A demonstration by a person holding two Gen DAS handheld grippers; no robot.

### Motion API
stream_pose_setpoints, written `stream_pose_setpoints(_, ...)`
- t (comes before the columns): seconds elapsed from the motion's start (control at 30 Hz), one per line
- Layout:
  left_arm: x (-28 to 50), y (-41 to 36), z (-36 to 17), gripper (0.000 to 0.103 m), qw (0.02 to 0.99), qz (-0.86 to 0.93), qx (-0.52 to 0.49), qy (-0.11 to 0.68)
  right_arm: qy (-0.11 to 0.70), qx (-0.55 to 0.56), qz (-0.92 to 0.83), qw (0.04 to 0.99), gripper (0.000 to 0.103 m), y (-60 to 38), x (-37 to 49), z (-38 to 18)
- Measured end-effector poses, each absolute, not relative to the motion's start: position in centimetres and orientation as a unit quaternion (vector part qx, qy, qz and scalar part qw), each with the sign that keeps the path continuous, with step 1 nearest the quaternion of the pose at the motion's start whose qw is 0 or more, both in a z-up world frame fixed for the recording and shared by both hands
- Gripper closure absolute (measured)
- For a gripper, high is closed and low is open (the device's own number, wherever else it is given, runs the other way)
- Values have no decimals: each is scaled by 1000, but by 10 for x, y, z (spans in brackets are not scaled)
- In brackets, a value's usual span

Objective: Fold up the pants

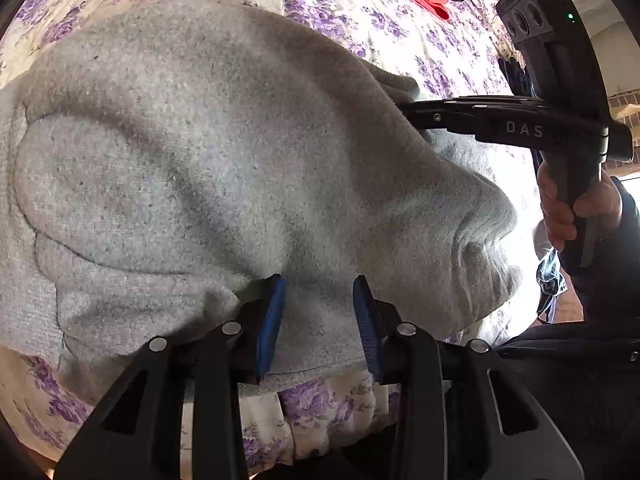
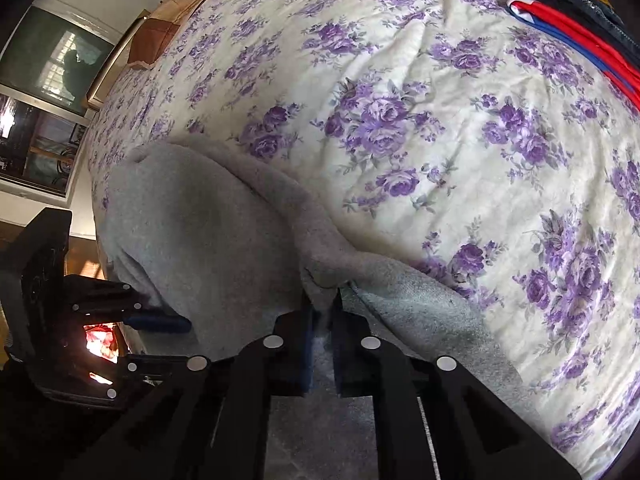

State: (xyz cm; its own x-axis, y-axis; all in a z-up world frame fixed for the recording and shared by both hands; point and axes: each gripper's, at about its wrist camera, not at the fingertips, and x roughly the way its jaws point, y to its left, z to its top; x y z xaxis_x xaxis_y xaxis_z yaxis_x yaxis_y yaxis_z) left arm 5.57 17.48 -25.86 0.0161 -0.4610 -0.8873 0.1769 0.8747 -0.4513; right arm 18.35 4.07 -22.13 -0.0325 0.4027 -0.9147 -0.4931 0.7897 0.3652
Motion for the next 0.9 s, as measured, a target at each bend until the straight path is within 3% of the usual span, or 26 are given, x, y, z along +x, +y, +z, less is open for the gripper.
stream_pose_setpoints(0.13,53,174,-257,69,710,-224,-109,659,596,-79,314,735,99,40,200,-179)
stream_pose_setpoints(0.3,52,173,-258,69,711,-222,-107,659,622,-142,297,710,97,57,215,-238)
stream_pose_setpoints(0.43,53,175,-258,69,708,-222,-114,661,614,-110,312,717,95,50,219,-240)
stream_pose_setpoints(0.57,61,176,-238,69,709,-220,-117,659,609,-110,300,726,71,34,217,-202)
stream_pose_setpoints(0.63,66,172,-215,68,723,-236,-104,641,574,-94,294,759,52,12,208,-164)
stream_pose_setpoints(0.7,76,158,-189,64,736,-263,-99,617,543,-74,271,791,50,-19,194,-133)
stream_pose_setpoints(0.8,105,123,-174,45,749,-281,-71,595,528,-42,243,813,50,-65,162,-112)
stream_pose_setpoints(0.87,130,94,-189,45,738,-282,-55,610,538,-16,242,807,67,-85,131,-117)
stream_pose_setpoints(0.9,144,79,-201,47,730,-283,-49,621,549,-1,245,799,82,-89,115,-124)
